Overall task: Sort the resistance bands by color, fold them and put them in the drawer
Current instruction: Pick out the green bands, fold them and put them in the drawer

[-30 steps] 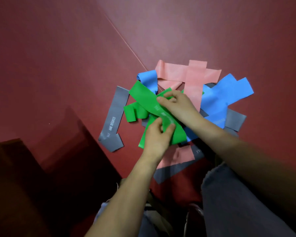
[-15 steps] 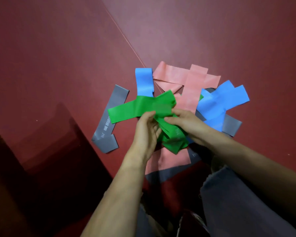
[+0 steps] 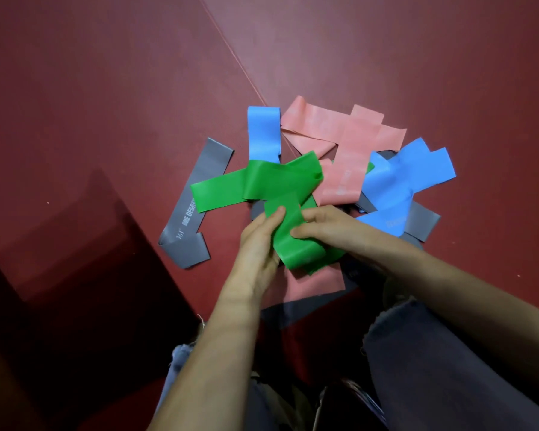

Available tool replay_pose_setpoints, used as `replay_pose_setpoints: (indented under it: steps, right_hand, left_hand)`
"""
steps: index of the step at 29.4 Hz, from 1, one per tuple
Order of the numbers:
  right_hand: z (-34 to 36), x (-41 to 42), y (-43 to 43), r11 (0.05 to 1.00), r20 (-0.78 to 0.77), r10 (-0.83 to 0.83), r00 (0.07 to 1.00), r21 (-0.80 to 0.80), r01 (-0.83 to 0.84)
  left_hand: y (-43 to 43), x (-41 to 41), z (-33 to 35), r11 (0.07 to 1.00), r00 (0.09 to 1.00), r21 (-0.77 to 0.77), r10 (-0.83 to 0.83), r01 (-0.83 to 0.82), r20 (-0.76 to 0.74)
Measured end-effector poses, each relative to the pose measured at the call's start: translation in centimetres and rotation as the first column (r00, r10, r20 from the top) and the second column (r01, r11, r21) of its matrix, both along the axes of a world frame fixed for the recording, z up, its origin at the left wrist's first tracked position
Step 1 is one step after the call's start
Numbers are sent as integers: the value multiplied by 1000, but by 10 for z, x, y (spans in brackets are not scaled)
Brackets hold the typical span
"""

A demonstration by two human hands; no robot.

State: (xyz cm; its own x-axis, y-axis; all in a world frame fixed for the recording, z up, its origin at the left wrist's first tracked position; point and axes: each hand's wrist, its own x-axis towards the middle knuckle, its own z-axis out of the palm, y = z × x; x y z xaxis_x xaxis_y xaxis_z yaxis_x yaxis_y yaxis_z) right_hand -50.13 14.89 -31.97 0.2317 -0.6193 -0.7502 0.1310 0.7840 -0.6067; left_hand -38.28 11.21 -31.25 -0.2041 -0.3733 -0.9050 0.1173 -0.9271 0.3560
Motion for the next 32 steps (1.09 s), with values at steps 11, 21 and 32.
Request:
replay_pose_setpoints:
  steps: [11, 21, 32]
  right_hand:
    - [-10, -9, -40, 919, -760, 115, 640, -164, -359]
    - [-8, -8, -27, 953, -721, -39, 692, -234, -190]
    - [-1, -12, -4, 986, -245, -41, 969, 145, 78]
  left_hand:
    - [-17, -1, 0, 953, 965, -171, 261, -251, 35]
    - [-11, 6, -18, 942, 945, -71, 327, -328, -22]
    - [-10, -6, -18, 977, 978, 46, 208, -209, 26]
